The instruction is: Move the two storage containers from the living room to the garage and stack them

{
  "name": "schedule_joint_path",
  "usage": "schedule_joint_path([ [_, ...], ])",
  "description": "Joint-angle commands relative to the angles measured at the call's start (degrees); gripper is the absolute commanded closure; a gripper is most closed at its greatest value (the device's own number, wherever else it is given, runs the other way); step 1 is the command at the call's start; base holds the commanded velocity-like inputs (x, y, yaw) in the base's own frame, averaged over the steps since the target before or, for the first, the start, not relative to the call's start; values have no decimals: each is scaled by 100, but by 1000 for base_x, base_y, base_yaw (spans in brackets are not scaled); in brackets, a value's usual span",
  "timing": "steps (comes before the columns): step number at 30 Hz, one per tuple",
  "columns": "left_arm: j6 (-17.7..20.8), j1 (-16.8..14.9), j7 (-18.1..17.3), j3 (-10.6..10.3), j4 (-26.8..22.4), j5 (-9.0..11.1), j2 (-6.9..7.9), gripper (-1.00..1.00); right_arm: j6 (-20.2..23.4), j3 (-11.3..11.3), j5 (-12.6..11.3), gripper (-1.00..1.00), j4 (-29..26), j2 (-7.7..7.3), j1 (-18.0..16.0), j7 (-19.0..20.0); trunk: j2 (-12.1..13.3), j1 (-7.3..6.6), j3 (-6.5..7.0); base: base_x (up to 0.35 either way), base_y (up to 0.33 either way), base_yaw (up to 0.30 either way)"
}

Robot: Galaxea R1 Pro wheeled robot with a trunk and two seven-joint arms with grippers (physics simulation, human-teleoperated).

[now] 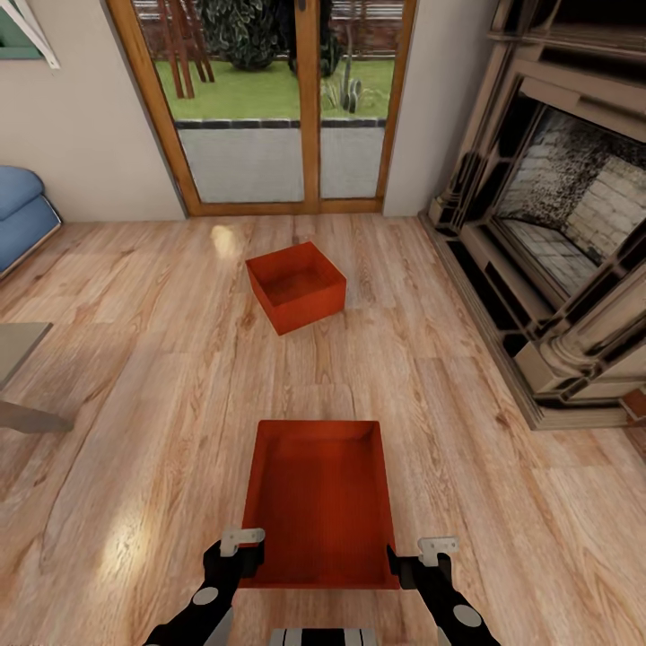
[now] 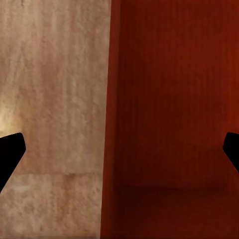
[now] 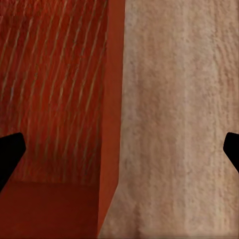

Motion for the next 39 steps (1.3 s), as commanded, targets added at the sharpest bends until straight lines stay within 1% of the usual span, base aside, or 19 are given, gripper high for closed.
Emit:
schedule_joint_path([
  [1,-18,-3,24,7,5,-24,-1,-100,-24,18,-58,-100,5,-3,-4,-1,-1,-1,-3,-2,0,0],
  [14,-18,-3,25,6,5,-25,0,-100,-13,3,-17,-100,-3,-3,-6,-28,-1,-1,-3,0,0,0],
  [25,-18,-3,31,6,5,-25,0,-100,-8,2,-14,-100,-31,-3,-8,-45,-442,241,-200,0,0,0],
  [39,-18,-3,32,6,5,-16,0,-100,-25,7,-22,-100,-30,-3,-7,-53,-442,241,-218,0,0,0],
])
